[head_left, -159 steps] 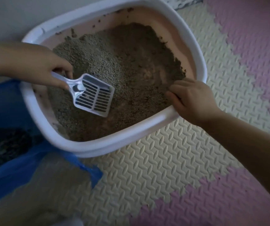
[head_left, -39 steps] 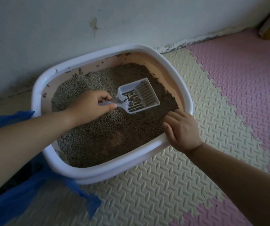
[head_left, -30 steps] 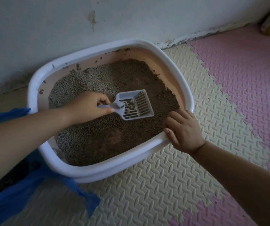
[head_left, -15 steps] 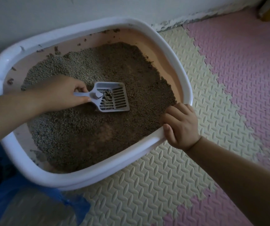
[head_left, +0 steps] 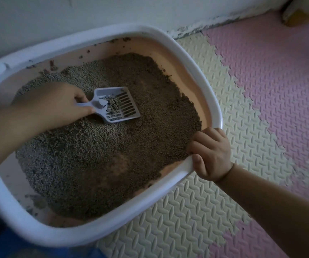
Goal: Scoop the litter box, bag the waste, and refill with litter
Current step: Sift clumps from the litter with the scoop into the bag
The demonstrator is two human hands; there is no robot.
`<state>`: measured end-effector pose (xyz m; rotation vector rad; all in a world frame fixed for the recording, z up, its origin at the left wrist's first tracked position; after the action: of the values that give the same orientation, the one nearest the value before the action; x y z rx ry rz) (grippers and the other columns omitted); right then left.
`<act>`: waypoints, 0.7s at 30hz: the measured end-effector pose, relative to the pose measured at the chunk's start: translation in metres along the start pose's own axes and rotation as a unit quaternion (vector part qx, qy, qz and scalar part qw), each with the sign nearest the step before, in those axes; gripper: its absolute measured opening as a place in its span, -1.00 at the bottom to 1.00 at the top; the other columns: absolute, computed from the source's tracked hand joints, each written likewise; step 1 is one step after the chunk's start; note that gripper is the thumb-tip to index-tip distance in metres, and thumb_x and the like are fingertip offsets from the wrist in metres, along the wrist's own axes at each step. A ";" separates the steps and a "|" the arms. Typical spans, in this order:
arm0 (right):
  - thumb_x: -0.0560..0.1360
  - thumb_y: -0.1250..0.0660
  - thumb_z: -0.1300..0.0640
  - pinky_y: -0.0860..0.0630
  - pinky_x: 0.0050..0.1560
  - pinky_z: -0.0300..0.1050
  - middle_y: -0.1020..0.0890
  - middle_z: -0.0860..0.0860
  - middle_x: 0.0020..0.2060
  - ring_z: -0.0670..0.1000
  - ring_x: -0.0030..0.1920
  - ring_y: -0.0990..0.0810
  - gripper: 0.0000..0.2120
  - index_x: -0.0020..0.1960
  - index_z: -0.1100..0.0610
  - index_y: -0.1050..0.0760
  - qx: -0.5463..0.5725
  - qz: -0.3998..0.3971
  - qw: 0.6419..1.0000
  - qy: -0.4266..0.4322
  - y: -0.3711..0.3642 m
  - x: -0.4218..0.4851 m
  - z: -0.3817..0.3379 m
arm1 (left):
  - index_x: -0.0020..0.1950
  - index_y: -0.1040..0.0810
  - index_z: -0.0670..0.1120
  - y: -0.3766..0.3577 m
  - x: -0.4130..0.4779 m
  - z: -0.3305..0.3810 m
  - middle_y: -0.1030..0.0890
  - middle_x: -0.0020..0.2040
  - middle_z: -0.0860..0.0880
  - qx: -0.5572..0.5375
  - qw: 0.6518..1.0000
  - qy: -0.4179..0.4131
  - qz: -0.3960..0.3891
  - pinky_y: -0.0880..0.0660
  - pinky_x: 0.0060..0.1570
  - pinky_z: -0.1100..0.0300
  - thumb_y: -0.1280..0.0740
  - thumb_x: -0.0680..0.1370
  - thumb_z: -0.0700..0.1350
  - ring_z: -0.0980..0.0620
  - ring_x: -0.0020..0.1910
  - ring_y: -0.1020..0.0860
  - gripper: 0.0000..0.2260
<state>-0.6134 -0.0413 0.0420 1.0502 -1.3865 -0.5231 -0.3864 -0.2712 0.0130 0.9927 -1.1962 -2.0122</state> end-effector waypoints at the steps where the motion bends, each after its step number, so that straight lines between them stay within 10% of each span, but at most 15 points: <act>1: 0.61 0.12 -0.02 -0.27 -0.24 -0.07 -0.48 0.06 -0.38 0.06 -0.29 -0.36 -0.43 -0.37 0.18 -0.48 0.001 -0.001 1.000 -0.001 0.000 0.000 0.000 | -0.19 -0.58 0.08 -0.001 0.003 0.004 -0.56 -0.35 0.02 0.010 1.000 0.001 -0.001 -0.43 -0.37 0.17 -0.40 0.45 0.15 -0.01 -0.39 -0.52 -0.84; 21: 0.60 0.11 0.00 -0.30 -0.30 -0.06 -0.47 0.05 -0.41 0.06 -0.33 -0.36 -0.44 -0.39 0.16 -0.46 -0.001 0.007 1.000 -0.003 0.000 0.001 0.000 | -0.14 -0.54 -0.07 -0.044 0.063 0.075 -0.55 -0.30 -0.01 -0.174 0.982 0.025 0.069 -0.26 -0.43 0.18 -0.31 0.54 0.13 0.02 -0.33 -0.51 -0.73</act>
<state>-0.6127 -0.0421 0.0427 1.0378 -1.3982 -0.5184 -0.4881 -0.2671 -0.0218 0.7604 -0.8223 -1.9842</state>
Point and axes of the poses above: each hand's wrist, its own x-axis towards the middle knuckle, its own y-axis out of the back of the hand, z = x × y, the point moved 7 cm from there along x, towards the middle knuckle
